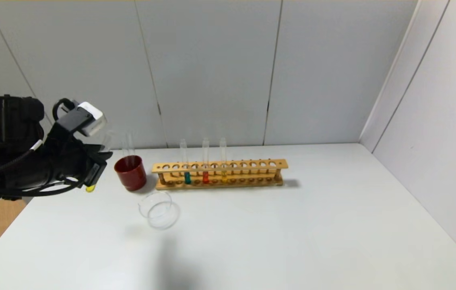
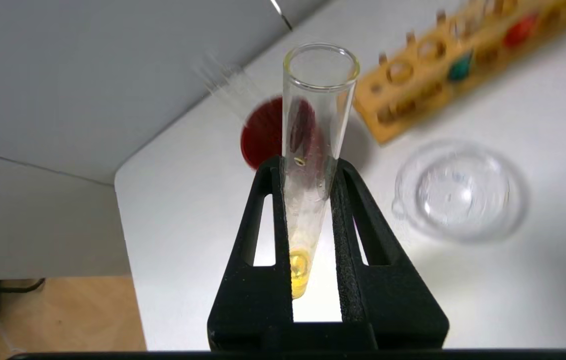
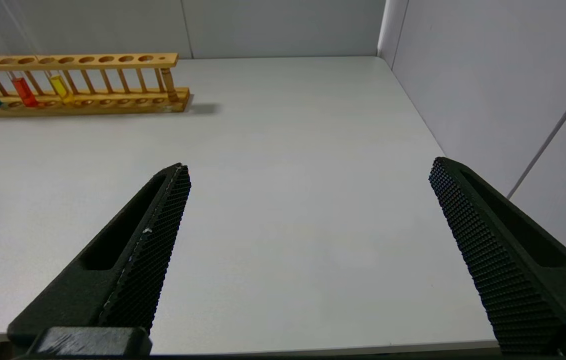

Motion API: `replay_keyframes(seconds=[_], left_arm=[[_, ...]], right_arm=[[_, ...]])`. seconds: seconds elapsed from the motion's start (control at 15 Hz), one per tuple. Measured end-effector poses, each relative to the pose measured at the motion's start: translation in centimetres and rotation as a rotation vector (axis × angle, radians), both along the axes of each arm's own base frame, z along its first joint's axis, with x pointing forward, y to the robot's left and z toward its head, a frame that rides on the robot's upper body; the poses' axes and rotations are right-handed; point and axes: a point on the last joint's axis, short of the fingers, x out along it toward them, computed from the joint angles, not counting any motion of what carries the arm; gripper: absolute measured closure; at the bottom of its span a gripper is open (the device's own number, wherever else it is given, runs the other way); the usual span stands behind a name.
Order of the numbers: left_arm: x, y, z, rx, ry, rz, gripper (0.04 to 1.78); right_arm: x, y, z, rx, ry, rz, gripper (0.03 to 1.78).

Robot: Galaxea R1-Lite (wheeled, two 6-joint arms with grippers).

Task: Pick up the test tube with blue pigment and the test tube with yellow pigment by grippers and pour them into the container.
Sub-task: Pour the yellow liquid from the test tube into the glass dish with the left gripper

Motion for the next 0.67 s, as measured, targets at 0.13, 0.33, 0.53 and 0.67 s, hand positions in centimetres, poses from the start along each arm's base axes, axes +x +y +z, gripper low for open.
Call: replay_keyframes(seconds=[0.13, 0.33, 0.53, 0.67], left_arm=[[-0.8, 0.1, -1.8, 0.06, 0.043, -0.023, 1.52], [-1.1, 0.1, -4.3, 0.13, 0.082, -0.056, 1.52], [-0.6, 0.0, -6.1, 0.201, 0.098, -0.095, 1.52], [0.1, -0.2, -7.0, 0.241, 0.101, -0.121, 1.52]], right_arm=[[0.0, 0.0, 0.0, 0.0, 0.0, 0.0, 0.06], [0.0, 0.0, 0.0, 0.0, 0.0, 0.0, 0.06], [0.0, 0.0, 0.0, 0.0, 0.0, 0.0, 0.06], [0.0, 0.0, 0.0, 0.0, 0.0, 0.0, 0.06]])
